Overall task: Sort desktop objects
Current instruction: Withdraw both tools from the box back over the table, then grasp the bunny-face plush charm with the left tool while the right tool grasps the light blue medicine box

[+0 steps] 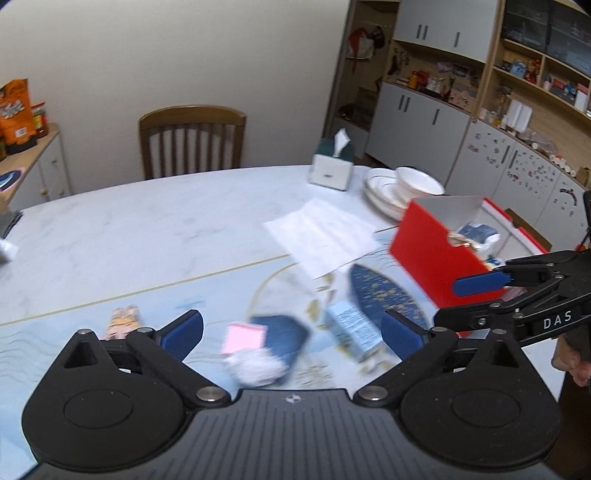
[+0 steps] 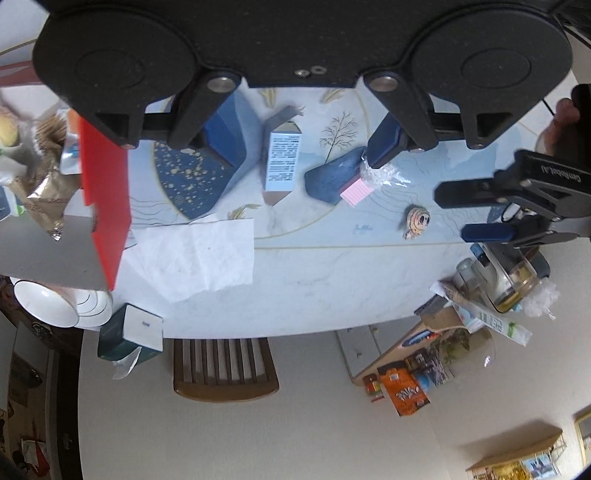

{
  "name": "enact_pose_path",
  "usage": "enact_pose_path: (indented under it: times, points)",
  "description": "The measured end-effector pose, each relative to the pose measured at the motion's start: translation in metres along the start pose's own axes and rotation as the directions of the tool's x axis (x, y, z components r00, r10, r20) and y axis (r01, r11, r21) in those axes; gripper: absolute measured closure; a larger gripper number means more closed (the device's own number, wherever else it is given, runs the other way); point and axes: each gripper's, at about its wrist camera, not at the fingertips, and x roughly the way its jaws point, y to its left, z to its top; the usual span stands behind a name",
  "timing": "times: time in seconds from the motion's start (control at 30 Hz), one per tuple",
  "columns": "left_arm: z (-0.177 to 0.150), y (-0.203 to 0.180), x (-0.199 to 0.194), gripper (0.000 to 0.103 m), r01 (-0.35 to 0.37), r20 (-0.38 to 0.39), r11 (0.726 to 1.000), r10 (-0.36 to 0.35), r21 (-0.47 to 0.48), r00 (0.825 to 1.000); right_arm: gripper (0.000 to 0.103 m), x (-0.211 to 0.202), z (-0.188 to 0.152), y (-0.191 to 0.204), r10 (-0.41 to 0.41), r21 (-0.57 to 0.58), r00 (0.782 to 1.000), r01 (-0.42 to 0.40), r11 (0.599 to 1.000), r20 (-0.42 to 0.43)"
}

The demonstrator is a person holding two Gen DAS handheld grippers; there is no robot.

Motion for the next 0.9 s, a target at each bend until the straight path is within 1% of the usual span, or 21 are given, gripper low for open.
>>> enact_pose_path:
  times: [0.2,0.43,0.53,0.73,0.9]
  points:
    - [-0.012,0.043,0.006,0.000,-0.061,-0.028,0.998,0.060,-0.024,0.998,0.026,0.021,0.001,0.013,-0.054,-0.006,0.998,0.054,0.999,-0.017]
    - [-0.019,0.088,0.029,0.000,-0.115,-0.075,0.993,0.112,-0.038,0.991,0.026,0.047,0.005,0.015,-0.102,-0.016,0.993,0.101,0.995,-0.055]
    - [-0.020,0.102,0.043,0.000,-0.128,-0.096,0.991,0.122,-0.049,0.988,0.026,0.059,0.005,0.015,-0.119,-0.015,0.990,0.118,0.993,-0.077]
    - [-0.019,0.126,0.068,0.000,-0.159,-0.111,0.985,0.151,-0.064,0.982,0.026,0.080,0.003,0.010,-0.150,-0.017,0.982,0.149,0.989,-0.116]
    - [-0.022,0.138,0.086,0.000,-0.177,-0.124,0.981,0.167,-0.074,0.978,0.026,0.094,0.002,0.004,-0.174,-0.018,0.974,0.173,0.985,-0.143]
